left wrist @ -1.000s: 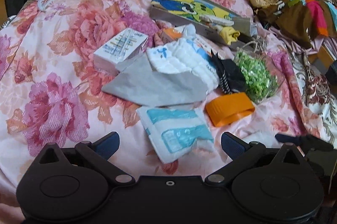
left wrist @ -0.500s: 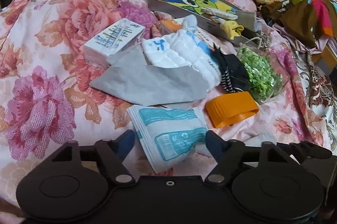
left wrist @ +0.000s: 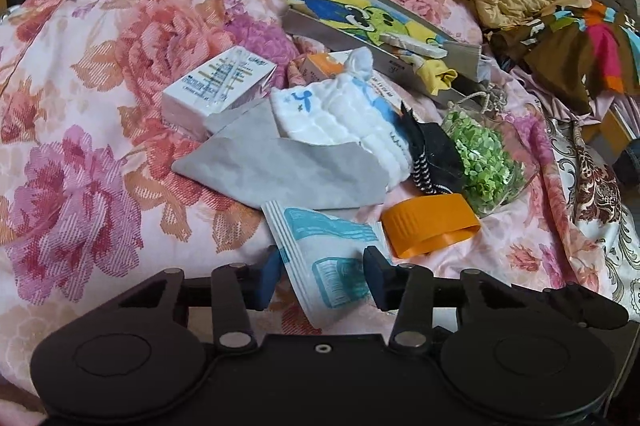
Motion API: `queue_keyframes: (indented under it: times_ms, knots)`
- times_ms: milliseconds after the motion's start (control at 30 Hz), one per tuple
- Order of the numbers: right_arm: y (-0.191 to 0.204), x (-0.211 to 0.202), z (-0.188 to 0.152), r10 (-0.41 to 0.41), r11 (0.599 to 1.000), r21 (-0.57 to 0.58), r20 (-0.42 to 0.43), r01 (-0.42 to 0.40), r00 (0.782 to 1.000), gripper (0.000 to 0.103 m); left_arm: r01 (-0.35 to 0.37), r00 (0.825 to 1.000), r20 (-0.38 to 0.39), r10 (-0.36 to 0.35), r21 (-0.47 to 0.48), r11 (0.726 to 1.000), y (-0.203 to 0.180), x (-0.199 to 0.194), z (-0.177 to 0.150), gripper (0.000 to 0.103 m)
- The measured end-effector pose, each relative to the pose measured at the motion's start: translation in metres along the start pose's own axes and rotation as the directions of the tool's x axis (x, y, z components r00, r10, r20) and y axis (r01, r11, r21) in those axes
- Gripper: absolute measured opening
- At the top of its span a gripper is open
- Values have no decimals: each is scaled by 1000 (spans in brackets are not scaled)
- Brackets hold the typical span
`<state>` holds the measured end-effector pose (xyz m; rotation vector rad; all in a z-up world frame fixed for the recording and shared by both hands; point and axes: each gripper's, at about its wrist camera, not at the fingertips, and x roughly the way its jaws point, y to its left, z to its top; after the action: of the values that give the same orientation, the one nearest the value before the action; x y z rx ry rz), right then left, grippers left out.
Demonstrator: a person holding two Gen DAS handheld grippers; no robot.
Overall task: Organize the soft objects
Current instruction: 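Grasp the blue-and-white wipes packet with the left tool while the right tool approaches the white sock, then close the right tool on the white sock and lift it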
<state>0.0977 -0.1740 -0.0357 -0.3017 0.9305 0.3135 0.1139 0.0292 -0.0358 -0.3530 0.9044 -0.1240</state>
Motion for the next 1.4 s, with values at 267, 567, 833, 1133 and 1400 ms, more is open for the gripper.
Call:
queue_keyframes:
  times_ms: [267,567,833,1133,1400]
  knots:
    - [15,-1,-3,-56,994,-96,1,56,998,87,17,1000,12,-17,47,999,-5,0,-1,44]
    - [21,-4,-3,-107,983,-144,44,113,993,88,-16,999,33,15,54,998,-13,24,6,44]
    - [25,-7,-4,-150,970,-179,88,164,985,88,6,997,74,-17,151,989,-28,20,0,29]
    - [25,1,-4,-38,984,-175,21,41,999,87,97,989,84,-118,225,970,-41,13,-7,20]
    - [-10,11,1,75,996,55,-48,-73,996,65,97,990,79,-120,248,964,-44,12,-11,19]
